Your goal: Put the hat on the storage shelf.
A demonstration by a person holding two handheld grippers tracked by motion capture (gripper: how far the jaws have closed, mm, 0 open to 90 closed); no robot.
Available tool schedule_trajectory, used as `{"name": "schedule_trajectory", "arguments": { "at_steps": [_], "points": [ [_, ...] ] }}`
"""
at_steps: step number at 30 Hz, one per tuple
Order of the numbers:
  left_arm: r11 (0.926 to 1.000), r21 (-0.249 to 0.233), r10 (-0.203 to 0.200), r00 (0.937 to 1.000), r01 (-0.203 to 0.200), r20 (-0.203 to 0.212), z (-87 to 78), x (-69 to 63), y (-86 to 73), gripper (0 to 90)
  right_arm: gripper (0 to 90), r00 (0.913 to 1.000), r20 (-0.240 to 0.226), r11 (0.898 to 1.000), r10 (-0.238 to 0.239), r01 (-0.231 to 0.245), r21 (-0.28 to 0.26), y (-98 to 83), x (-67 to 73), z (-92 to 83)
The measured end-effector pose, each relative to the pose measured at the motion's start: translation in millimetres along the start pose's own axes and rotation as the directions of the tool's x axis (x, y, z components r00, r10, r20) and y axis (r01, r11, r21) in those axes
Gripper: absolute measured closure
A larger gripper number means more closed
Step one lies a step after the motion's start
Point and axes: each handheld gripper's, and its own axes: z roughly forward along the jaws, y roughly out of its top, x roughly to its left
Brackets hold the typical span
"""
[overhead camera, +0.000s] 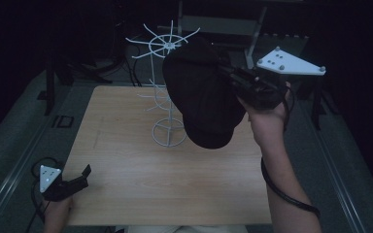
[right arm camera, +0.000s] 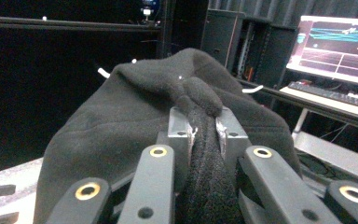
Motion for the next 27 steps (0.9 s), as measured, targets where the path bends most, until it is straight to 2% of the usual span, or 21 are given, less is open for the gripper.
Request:
{"name": "schedule_trajectory", "arguments": {
  "at_steps": [11,21,25,27],
  "points": [
    [1.0,0.001,0.0,1.0,0.0,-0.001,0.0,-0.1,0.0,1.5,79.9,0.9994,-0.031,0.998,-0.016,0.018,0.054,-28.0,8.3,8.2],
    [1.0,0.001,0.001,1.0,-0.001,0.0,0.0,0.0,0.0,1.4,79.7,0.9975,-0.065,0.997,0.029,-0.024,0.078,-52.1,7.6,15.1],
    [1.0,0.001,0.0,1.0,0.0,0.0,0.1,0.0,0.0,1.4,76.9,0.9967,-0.073,0.996,0.036,-0.029,0.087,-60.9,9.0,18.5],
    [1.0,0.001,0.0,1.0,0.0,0.001,0.1,0.0,0.1,1.5,70.8,0.9956,-0.083,0.994,0.043,-0.034,0.106,-66.8,9.4,22.4]
  ]
}}
